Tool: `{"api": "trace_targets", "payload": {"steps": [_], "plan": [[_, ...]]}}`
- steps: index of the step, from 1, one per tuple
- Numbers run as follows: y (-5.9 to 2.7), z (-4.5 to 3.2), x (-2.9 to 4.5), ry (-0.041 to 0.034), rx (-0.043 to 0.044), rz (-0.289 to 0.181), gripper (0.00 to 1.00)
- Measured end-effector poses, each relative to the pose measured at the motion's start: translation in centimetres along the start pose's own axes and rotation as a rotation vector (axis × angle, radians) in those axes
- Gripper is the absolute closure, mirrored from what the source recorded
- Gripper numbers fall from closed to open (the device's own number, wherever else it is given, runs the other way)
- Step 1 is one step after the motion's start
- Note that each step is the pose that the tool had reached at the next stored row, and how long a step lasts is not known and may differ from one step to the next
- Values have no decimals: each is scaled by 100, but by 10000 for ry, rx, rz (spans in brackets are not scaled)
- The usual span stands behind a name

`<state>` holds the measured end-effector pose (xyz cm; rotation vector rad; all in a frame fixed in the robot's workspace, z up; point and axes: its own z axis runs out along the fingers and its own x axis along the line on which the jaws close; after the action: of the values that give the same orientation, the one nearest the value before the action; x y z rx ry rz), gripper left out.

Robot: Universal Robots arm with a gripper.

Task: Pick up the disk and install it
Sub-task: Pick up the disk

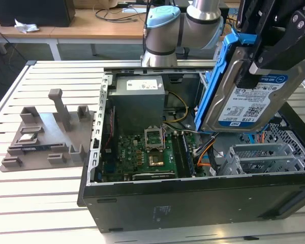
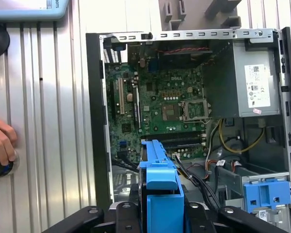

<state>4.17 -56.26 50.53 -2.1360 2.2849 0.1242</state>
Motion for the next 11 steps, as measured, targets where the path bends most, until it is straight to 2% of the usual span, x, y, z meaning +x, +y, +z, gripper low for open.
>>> {"api": "trace_targets", "payload": {"steps": [1,3,9,11], "plan": [[-1,-1,23,-7,0,0,63],[-11,1,47,-66,-6,-26,63],[-113,29,42,-40,-28,-368,63],[-188,42,33,-35,-35,-457,63]]}}
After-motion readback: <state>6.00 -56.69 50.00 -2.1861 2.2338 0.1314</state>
